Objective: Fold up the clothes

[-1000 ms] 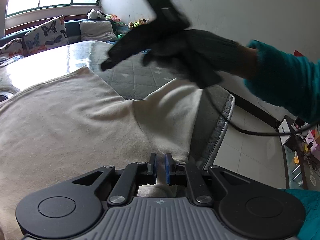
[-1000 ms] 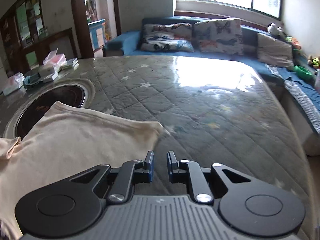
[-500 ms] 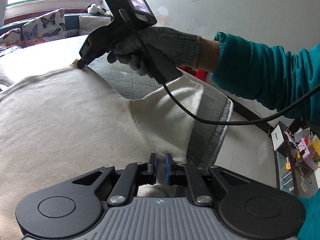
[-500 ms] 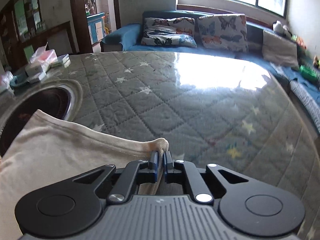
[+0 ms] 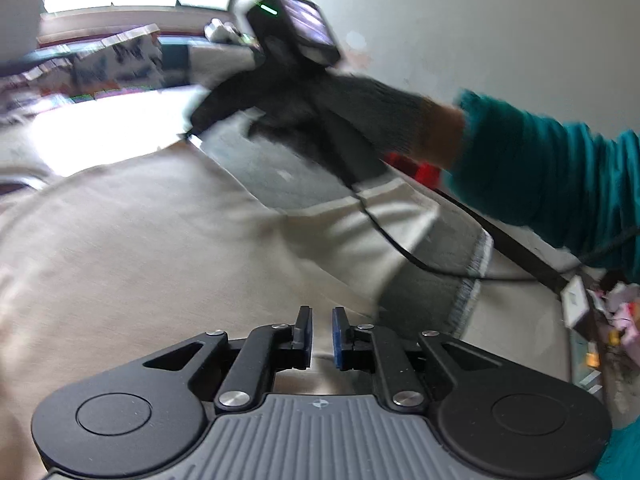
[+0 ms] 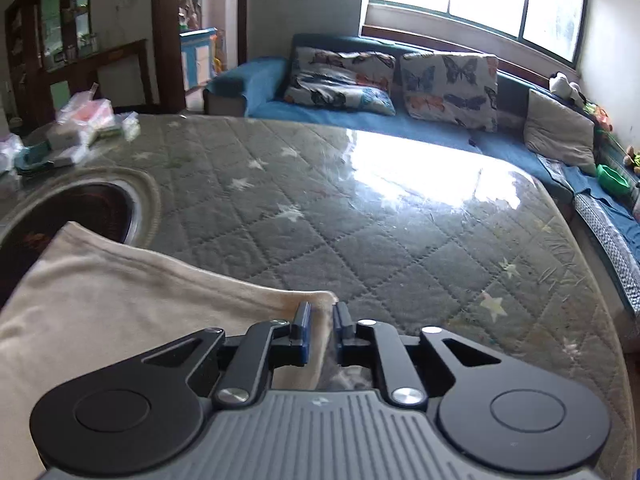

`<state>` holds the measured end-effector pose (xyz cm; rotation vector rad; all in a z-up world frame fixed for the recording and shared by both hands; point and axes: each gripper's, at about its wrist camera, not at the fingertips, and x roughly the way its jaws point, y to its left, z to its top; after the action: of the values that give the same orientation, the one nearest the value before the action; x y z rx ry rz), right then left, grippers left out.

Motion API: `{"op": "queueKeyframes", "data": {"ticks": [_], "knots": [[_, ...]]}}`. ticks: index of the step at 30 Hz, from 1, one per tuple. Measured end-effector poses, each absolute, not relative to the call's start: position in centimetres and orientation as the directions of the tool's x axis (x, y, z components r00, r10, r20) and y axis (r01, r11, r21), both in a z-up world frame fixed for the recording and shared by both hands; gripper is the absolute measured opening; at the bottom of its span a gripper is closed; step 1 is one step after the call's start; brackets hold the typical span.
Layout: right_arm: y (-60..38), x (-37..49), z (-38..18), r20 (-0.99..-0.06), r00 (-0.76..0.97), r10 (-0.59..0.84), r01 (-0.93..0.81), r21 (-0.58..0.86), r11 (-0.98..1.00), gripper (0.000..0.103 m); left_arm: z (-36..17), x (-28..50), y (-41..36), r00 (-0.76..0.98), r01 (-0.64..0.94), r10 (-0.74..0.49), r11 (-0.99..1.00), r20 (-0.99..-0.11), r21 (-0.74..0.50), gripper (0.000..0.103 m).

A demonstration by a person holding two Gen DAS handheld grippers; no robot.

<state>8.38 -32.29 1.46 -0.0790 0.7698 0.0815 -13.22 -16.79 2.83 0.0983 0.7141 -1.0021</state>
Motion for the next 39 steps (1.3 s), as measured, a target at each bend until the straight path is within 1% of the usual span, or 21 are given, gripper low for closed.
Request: {"op": "queueKeyframes", "data": {"ticks": [3,4,6,8,11,15,16,17,18,19,22,25,29,33,34,36,37,38,39], "knots": [[-31.8,6.2,2.5,-0.689,0.72,0.085,-0.14,-0.025,0.99,0.014,3.9,-13.0,-14.4,0.451,0.752,-0.688,0.636,-0.568,-0.172,0.017],[-31.5,5.5,2.8,-0.688,0.719,0.097,-0.156,-0.023,0.988,0.018,4.2,-12.8,-13.6,0.494,0.728,-0.662,0.67,-0.563,-0.148,0.018],[-30.4,3.5,3.2,-0.686,0.716,0.128,-0.198,-0.023,0.98,0.022,4.7,-11.9,-11.8,0.57,0.664,-0.6,0.739,-0.561,-0.116,0.018],[-29.5,1.9,3.4,-0.686,0.71,0.158,-0.235,-0.02,0.972,0.022,5.0,-10.7,-10.2,0.63,0.592,-0.53,0.801,-0.568,-0.091,0.018],[-27.8,0.0,3.4,-0.691,0.69,0.216,-0.291,0.008,0.957,0.024,5.0,-8.9,-7.9,0.695,0.492,-0.422,0.87,-0.583,-0.043,0.018],[-25.3,-2.3,2.8,-0.701,0.661,0.268,-0.366,0.01,0.931,0.027,4.6,-6.8,-5.8,0.719,0.424,-0.325,0.906,-0.614,0.017,0.018],[-24.7,-2.7,2.6,-0.704,0.655,0.275,-0.381,0.006,0.925,0.03,4.4,-6.4,-5.5,0.719,0.416,-0.309,0.909,-0.622,0.03,0.022],[-24.4,-2.9,2.4,-0.706,0.651,0.277,-0.391,0.001,0.921,0.031,4.3,-5.9,-5.3,0.717,0.418,-0.304,0.908,-0.627,0.038,0.032],[-24.0,-3.1,2.2,-0.709,0.648,0.279,-0.4,-0.005,0.916,0.032,4.1,-5.5,-5.1,0.716,0.419,-0.298,0.907,-0.632,0.046,0.038],[-23.6,-3.3,2.0,-0.712,0.644,0.282,-0.41,-0.009,0.912,0.032,3.8,-5.3,-5.1,0.718,0.415,-0.287,0.908,-0.634,0.059,0.04],[-23.1,-3.6,1.7,-0.718,0.635,0.285,-0.416,-0.006,0.909,0.033,3.6,-4.5,-5.6,0.717,0.432,-0.281,0.897,-0.638,0.09,0.04],[-22.9,-3.8,1.4,-0.724,0.627,0.287,-0.414,0.003,0.91,0.033,2.8,-3.4,-5.8,0.696,0.438,-0.273,0.895,-0.664,0.09,0.04],[-22.6,-3.8,1.0,-0.731,0.621,0.283,-0.413,0.002,0.911,0.033,2.2,-1.9,-5.2,0.654,0.432,-0.29,0.902,-0.699,0.029,0.04],[-22.4,-3.9,0.7,-0.735,0.615,0.284,-0.417,0.002,0.909,0.034,2.2,-1.3,-4.7,0.627,0.451,-0.321,0.893,-0.71,-0.006,0.04],[-22.4,-3.9,0.6,-0.737,0.614,0.283,-0.416,0.003,0.909,0.034,2.1,-1.3,-4.6,0.622,0.455,-0.328,0.89,-0.711,-0.013,0.039],[-22.4,-3.9,0.5,-0.739,0.612,0.282,-0.414,0.004,0.91,0.034,2.1,-1.2,-4.3,0.618,0.455,-0.342,0.89,-0.708,-0.033,0.025],[-22.4,-3.9,0.5,-0.738,0.613,0.281,-0.412,0.004,0.911,0.035,2.1,-1.2,-4.2,0.624,0.445,-0.335,0.895,-0.706,-0.031,0.012],[-22.4,-3.9,0.4,-0.738,0.614,0.28,-0.411,0.004,0.912,0.035,2.1,-1.2,-4.0,0.633,0.431,-0.325,0.902,-0.702,-0.03,0.008],[-22.4,-4.0,0.4,-0.738,0.614,0.28,-0.409,0.006,0.913,0.035,2.1,-1.3,-3.6,0.643,0.415,-0.324,0.909,-0.693,-0.04,0.007]]}}
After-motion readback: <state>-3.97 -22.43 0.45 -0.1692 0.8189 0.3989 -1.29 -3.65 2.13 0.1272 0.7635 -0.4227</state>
